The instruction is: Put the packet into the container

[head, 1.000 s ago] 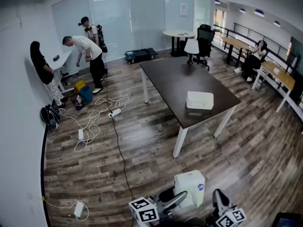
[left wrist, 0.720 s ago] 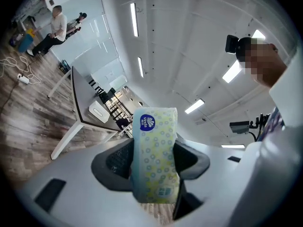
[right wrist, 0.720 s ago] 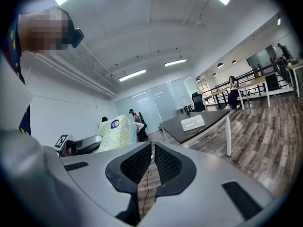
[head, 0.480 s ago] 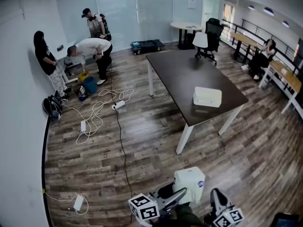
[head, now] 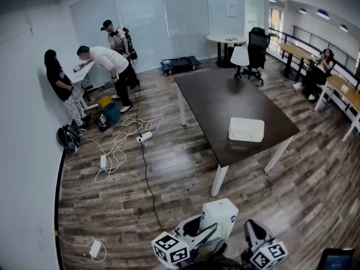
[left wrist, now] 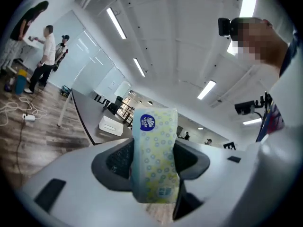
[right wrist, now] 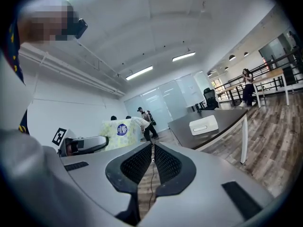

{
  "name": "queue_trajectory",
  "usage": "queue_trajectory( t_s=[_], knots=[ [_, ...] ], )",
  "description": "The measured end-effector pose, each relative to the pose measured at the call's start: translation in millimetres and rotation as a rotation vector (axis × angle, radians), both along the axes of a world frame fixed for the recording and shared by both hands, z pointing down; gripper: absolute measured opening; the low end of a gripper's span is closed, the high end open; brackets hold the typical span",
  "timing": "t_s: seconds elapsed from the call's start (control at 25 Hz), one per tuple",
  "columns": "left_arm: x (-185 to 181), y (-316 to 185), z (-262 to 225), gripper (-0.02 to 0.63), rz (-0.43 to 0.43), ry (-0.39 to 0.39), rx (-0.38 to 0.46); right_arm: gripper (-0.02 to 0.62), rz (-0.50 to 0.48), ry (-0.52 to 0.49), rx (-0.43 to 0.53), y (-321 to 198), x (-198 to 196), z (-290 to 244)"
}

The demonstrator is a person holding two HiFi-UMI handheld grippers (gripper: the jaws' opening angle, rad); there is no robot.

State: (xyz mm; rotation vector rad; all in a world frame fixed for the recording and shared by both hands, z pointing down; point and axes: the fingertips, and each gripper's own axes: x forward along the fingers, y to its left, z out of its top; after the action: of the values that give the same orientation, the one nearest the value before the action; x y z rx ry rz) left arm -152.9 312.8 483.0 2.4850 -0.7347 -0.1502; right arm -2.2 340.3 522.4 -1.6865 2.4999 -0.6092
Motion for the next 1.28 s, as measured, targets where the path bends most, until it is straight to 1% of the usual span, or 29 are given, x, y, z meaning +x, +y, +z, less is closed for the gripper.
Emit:
queue_trajectory(
  t_s=[0.08, 0.16, 0.24, 0.32, 0.48, 0.56, 0.76, 1.0, 1.28],
  knots=[
    [14, -12, 4, 0.232, -0.003, -0.059, 0.019, 0.012, -0.030, -0.004, -0.010, -17, -2, -11],
    [31, -27, 6, 0.232, -0.002, -0.101, 0.027, 0.012, -0.059, 0.002, -0.005, -34, 1, -23],
    [49, -41, 5, 0.232, 0.004, -0.134, 0.035, 0.012, -0.071, 0.018, 0.000, -52, 14, -28],
    [65, -55, 4, 0.232, 0.005, -0.176, 0.047, 0.012, -0.075, 0.012, -0.005, -69, 30, -27],
    [90, -76, 8, 0.232, 0.005, -0.277, 0.090, 0.012, -0.055, 0.004, -0.011, -97, 58, -27],
    [101, -84, 11, 0.232, 0.011, -0.294, 0.097, 0.012, -0.049, -0.006, -0.012, -106, 67, -25],
    [118, -101, 15, 0.232, 0.023, -0.320, 0.082, 0.012, -0.034, -0.021, -0.030, -119, 85, -19],
    [124, -124, 23, 0.232, 0.028, -0.362, 0.078, 0.012, -0.021, -0.023, -0.059, -132, 100, -6],
    [136, -168, 33, 0.232, 0.057, -0.390, 0.083, 0.012, -0.001, -0.011, -0.085, -168, 113, 1]
  ],
)
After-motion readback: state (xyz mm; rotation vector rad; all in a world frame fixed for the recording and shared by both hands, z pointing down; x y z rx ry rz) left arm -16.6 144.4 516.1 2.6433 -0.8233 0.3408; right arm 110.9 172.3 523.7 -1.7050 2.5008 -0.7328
